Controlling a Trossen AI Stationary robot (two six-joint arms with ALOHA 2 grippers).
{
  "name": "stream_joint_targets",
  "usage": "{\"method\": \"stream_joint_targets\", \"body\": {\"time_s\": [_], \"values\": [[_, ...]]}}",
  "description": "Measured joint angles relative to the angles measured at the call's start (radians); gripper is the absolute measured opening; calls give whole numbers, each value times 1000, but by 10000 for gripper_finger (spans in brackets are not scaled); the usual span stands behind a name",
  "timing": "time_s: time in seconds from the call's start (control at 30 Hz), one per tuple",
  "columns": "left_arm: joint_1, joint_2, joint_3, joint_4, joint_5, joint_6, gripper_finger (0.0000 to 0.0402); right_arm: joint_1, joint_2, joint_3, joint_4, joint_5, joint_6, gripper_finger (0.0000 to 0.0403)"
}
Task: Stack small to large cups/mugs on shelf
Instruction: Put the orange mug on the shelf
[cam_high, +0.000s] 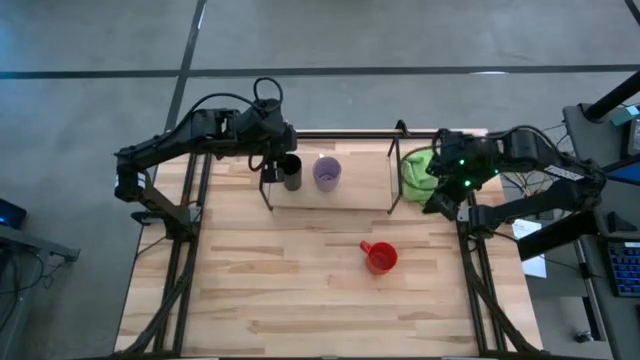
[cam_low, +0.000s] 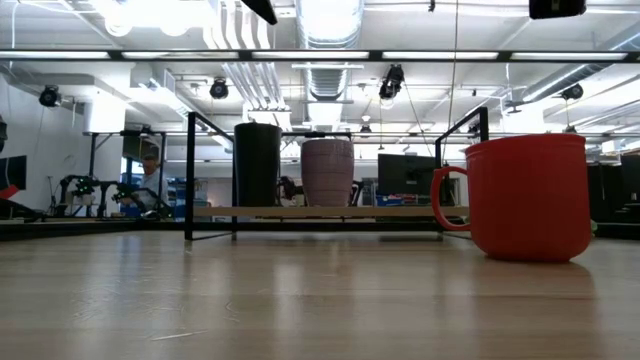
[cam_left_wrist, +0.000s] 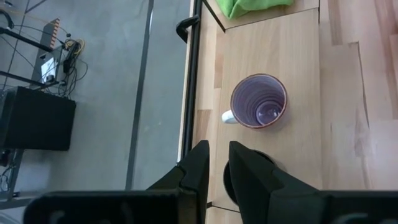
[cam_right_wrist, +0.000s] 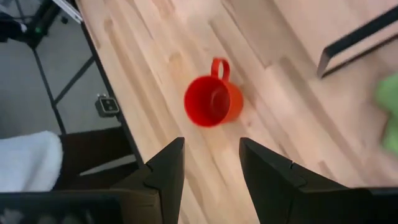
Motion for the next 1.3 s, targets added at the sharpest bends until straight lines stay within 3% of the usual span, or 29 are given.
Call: {"method": "stream_joint_targets", "body": {"time_s": [0.3, 0.5, 0.67, 0.93, 1.3], "values": [[0, 0, 0, 5, 0, 3, 48, 136, 104, -73, 2, 40, 161, 148], [0, 0, 3, 4, 0, 8, 48, 195, 202, -131, 82, 75, 155, 148], [0, -3, 2, -2, 0, 42, 48, 219, 291, -137, 180, 86, -32, 148], [0, -4, 2, -5, 0, 80, 48, 222, 452, -125, 183, 155, -312, 148], [-1, -19, 1, -6, 0, 90, 48, 220, 611, -125, 203, 176, -427, 131]]}}
